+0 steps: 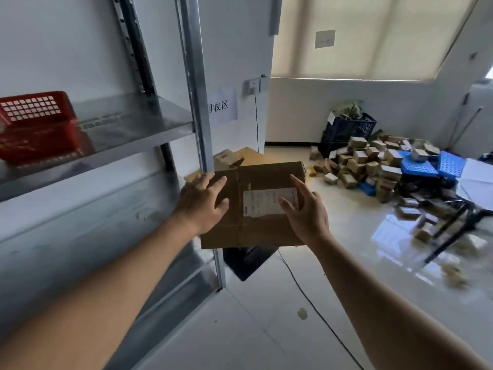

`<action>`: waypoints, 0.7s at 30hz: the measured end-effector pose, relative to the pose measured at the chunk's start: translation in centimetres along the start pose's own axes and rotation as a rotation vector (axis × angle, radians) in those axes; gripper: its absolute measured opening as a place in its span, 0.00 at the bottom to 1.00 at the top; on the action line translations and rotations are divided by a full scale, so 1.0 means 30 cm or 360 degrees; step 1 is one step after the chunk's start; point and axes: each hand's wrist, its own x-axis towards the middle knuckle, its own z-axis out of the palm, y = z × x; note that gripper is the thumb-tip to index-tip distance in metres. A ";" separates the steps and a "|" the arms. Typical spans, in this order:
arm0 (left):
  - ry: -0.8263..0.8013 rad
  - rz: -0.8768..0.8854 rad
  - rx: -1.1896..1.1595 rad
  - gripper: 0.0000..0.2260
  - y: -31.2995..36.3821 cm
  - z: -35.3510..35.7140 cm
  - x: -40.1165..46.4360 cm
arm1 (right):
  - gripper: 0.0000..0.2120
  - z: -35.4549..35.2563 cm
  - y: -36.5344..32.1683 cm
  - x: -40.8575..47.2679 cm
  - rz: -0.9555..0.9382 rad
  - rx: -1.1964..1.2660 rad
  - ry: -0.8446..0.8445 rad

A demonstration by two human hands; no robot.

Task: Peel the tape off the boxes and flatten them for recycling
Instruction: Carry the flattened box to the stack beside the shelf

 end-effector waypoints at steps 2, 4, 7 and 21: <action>-0.0016 0.0031 0.0017 0.28 0.072 0.047 0.058 | 0.32 -0.036 0.083 0.049 0.0038 -0.0015 0.0014; -0.0025 0.0040 0.0025 0.28 0.131 0.084 0.121 | 0.32 -0.066 0.159 0.101 0.0059 -0.0031 0.0011; -0.0061 0.0072 0.0049 0.28 0.198 0.142 0.226 | 0.32 -0.088 0.256 0.193 0.0106 -0.0038 0.0021; -0.0166 -0.0009 -0.0146 0.27 0.220 0.508 0.967 | 0.32 0.083 0.595 0.834 0.0199 -0.0159 -0.0092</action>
